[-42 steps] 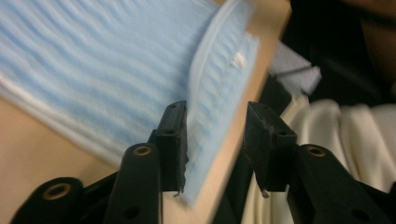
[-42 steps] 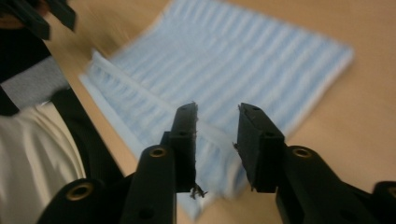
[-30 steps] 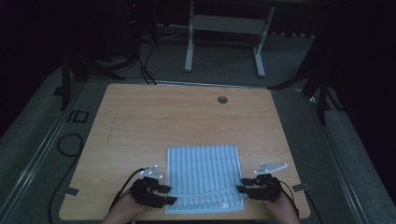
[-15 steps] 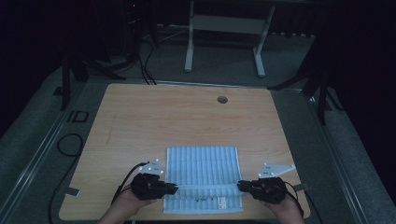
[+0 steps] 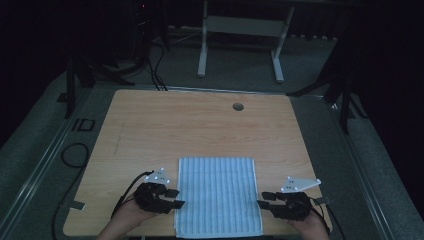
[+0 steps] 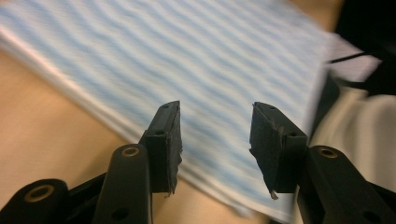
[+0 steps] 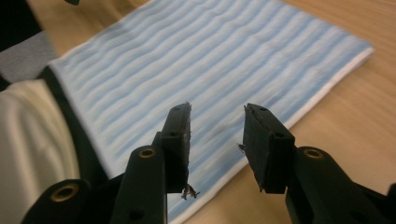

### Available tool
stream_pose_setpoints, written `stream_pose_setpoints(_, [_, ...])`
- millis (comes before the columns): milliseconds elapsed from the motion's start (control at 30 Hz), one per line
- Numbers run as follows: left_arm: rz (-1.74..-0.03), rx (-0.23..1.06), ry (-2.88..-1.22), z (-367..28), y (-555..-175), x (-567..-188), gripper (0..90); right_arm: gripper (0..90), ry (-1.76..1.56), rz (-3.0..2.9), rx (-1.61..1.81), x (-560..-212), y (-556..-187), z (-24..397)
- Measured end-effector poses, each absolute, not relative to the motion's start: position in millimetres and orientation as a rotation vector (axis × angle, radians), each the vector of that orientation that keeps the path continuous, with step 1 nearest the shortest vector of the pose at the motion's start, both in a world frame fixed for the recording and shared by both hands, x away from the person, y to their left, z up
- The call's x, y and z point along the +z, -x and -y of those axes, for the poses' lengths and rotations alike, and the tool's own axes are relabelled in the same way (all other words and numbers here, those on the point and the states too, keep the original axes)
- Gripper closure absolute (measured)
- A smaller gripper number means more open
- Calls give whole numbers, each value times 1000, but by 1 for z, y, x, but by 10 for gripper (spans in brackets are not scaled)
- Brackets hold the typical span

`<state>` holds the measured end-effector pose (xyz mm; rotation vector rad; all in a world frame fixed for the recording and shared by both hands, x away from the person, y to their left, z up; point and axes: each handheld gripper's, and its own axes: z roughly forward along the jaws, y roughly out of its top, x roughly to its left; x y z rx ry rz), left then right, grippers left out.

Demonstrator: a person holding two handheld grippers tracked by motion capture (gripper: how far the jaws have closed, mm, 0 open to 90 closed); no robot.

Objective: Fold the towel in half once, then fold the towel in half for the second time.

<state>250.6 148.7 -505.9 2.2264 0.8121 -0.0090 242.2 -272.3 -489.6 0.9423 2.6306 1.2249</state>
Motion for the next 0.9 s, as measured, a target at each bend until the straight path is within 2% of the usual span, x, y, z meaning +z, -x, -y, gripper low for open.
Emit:
stream_pose_setpoints(533, [-990, 64, -2114, -175, -321, -525, 493, 570, -1028, -2538, 1125, -489, -330, 271])
stream_pose_setpoints(700, [-1029, 81, -2130, -173, -337, -528, 402, 531, -1044, -2551, 1097, -496, -352, 265])
stream_pose_setpoints(900, [-1066, 59, -2100, -172, -352, -531, 388, 497, -1077, -2577, 1043, -506, -375, 256])
